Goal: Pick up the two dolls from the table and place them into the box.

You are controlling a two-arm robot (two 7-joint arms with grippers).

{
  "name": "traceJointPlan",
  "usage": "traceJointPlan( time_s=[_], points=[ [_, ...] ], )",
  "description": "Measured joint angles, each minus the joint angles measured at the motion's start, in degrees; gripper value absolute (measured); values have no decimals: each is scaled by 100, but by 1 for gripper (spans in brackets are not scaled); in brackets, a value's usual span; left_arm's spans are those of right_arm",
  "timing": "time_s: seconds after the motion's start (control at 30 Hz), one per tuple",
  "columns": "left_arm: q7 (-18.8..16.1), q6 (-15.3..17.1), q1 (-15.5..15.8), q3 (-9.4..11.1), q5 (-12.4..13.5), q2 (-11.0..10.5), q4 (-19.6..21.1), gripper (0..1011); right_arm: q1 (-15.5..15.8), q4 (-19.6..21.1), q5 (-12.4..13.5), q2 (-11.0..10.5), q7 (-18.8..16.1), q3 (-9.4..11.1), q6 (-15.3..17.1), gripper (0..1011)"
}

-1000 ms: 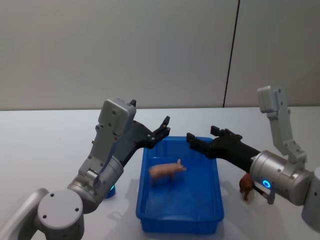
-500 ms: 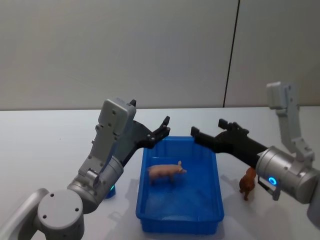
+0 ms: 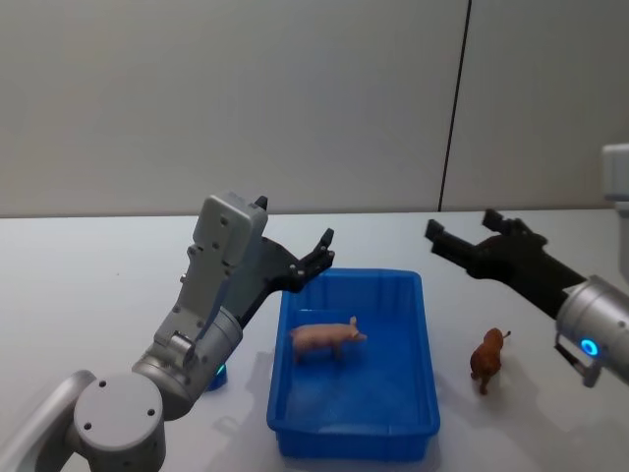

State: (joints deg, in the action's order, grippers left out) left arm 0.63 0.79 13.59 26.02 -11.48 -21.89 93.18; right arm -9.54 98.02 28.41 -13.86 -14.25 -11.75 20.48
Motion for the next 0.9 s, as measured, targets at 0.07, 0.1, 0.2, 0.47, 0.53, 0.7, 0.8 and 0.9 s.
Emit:
traceJointPlan(
  time_s=[0.07,0.1,0.2,0.47,0.53,0.7,0.8,0.9],
  points=[
    [0,0,0,0,0,0,0,1001,69,98,91,-61,104,50,26,1001],
    [0,0,0,0,0,0,0,1001,101,141,118,-88,132,72,38,1001],
    [0,0,0,0,0,0,0,1001,186,257,226,-168,227,127,84,1001],
    [0,0,0,0,0,0,0,1001,395,539,440,-326,409,227,222,1001],
    [0,0,0,0,0,0,0,1001,467,636,513,-369,482,251,293,1001],
    [0,0,0,0,0,0,0,1001,594,788,607,-436,628,281,434,1001],
    [0,0,0,0,0,0,0,1001,695,884,651,-485,751,299,538,1001],
    [0,0,0,0,0,0,0,1001,808,968,679,-534,896,317,630,1001]
  ],
)
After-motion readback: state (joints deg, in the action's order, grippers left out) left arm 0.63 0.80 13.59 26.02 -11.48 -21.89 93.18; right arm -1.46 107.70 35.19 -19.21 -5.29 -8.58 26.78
